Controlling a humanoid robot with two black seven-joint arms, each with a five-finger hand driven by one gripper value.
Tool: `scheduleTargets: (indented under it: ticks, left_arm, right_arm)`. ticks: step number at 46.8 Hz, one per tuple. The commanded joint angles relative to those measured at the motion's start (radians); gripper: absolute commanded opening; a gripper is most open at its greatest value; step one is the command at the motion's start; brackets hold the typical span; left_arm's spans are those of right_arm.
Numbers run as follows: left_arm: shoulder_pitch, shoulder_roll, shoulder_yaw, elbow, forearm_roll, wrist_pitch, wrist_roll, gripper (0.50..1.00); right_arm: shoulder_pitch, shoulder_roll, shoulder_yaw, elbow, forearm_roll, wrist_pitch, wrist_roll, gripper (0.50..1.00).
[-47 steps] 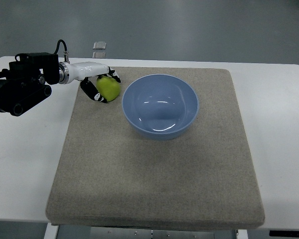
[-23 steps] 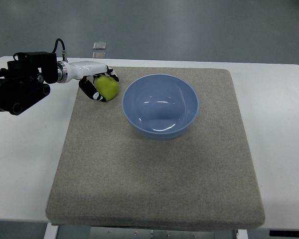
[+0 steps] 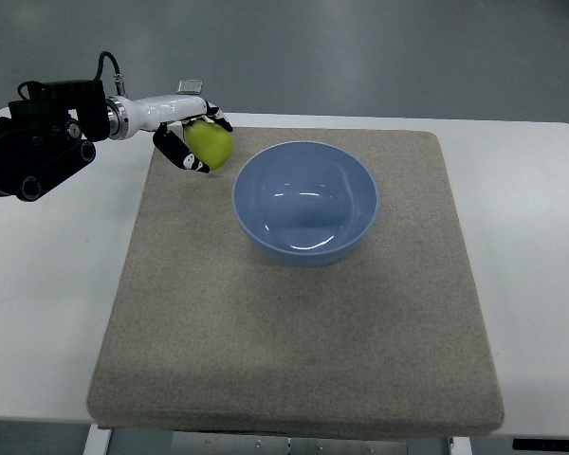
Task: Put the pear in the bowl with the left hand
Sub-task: 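Lift the grasped pear up off the mat with the left hand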
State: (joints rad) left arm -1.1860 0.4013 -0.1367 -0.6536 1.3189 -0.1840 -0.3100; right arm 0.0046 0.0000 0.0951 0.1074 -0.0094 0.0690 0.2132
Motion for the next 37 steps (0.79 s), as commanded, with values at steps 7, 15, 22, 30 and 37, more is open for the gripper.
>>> scheduleTargets:
  ticks: [7,15,22,30,37]
  left_arm:
    - [-0.04,0.008,-0.004,-0.004,-0.029,0.001,-0.001,0.5]
    - [-0.081,0.011,-0.008,-0.014,-0.07,0.001,-0.001,0.5]
    - [-0.098,0.01,-0.009,-0.046,-0.075,0.003,-0.001,0.5]
    - [-0.106,0.01,-0.009,-0.127,-0.073,0.043,-0.001,0.5]
    - [-0.113,0.01,-0.009,-0.205,-0.073,0.078,-0.001,0.5]
  right_arm:
    - [0.0,0.0,0.0,0.0,0.0,0.0,0.0,0.926]
    - [0.0,0.0,0.0,0.0,0.0,0.0,0.0,0.926]
    - [0.0,0.0,0.0,0.0,0.0,0.0,0.0,0.926]
    - [0.0,0.0,0.0,0.0,0.0,0.0,0.0,0.926]
    - [0.0,0.0,0.0,0.0,0.0,0.0,0.0,0.926]
